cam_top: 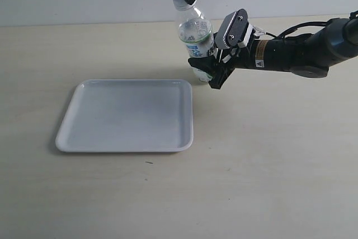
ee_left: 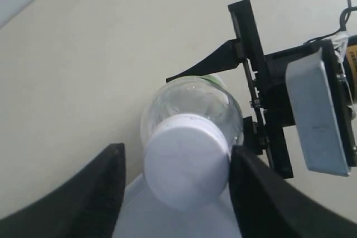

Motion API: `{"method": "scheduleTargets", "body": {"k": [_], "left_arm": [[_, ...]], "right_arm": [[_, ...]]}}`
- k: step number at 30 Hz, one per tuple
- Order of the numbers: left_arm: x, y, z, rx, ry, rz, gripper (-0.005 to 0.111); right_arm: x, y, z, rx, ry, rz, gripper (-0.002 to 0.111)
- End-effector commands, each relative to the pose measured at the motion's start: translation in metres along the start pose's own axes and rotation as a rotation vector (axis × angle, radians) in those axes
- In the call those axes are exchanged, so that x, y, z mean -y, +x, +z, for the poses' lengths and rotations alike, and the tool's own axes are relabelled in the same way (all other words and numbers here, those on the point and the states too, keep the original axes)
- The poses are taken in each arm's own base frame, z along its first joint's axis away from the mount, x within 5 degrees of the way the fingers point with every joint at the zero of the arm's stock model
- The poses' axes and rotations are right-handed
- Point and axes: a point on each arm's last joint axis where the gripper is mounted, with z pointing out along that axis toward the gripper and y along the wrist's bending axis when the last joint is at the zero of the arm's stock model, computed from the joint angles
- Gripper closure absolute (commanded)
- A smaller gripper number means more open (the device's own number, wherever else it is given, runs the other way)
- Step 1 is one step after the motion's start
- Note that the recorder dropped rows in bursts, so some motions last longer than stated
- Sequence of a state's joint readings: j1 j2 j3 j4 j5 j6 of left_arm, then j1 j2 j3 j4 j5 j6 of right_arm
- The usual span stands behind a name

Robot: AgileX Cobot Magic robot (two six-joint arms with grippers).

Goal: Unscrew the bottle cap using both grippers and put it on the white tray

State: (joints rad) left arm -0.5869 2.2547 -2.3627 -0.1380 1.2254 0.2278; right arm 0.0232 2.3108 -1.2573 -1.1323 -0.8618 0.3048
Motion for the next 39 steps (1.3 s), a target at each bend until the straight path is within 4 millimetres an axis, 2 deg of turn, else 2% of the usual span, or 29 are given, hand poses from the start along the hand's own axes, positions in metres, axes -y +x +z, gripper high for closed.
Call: {"method": "scheduleTargets", "body": {"k": [1, 6, 20, 21, 26, 33, 39], "left_arm": [[0.0001, -0.0002, 0.0042, -0.001, -0.002, -0.002, 0.053], [-0.0005, 0.0013, 0.0109, -0.014, 0.0, -0.004, 0.053], [-0.0003, -0.0021, 0.0053, 0.007, -0.004, -0.018, 0.053], [-0.0003, -0.0021, 0.0053, 0.007, -0.004, -0.025, 0.059], [-0.0003, -0.0021, 0.0053, 0.007, -0.004, -0.025, 0.107], [-0.0002, -0.0021, 0.0053, 0.007, -0.002, -0.122, 0.107], [-0.0002, -0.0021, 0.0053, 0.007, -0.002, -0.315, 0.107]], "right_arm": [[-0.0036, 0.0089, 0.0003, -0.069, -0.023, -0.033, 0.108], [-0.0036, 0.0089, 0.0003, -0.069, -0.023, -0.033, 0.108], [-0.0035, 0.0089, 0.0003, -0.069, -0.022, -0.031, 0.108], [-0.0035, 0.0089, 0.0003, -0.069, -0.022, -0.031, 0.108], [-0.0035, 0.0086, 0.0003, -0.067, -0.022, -0.029, 0.108], [-0.0034, 0.0086, 0.0003, -0.066, -0.021, -0.03, 0.108], [-0.0035, 0.0086, 0.0003, -0.066, -0.022, -0.032, 0.108]]}}
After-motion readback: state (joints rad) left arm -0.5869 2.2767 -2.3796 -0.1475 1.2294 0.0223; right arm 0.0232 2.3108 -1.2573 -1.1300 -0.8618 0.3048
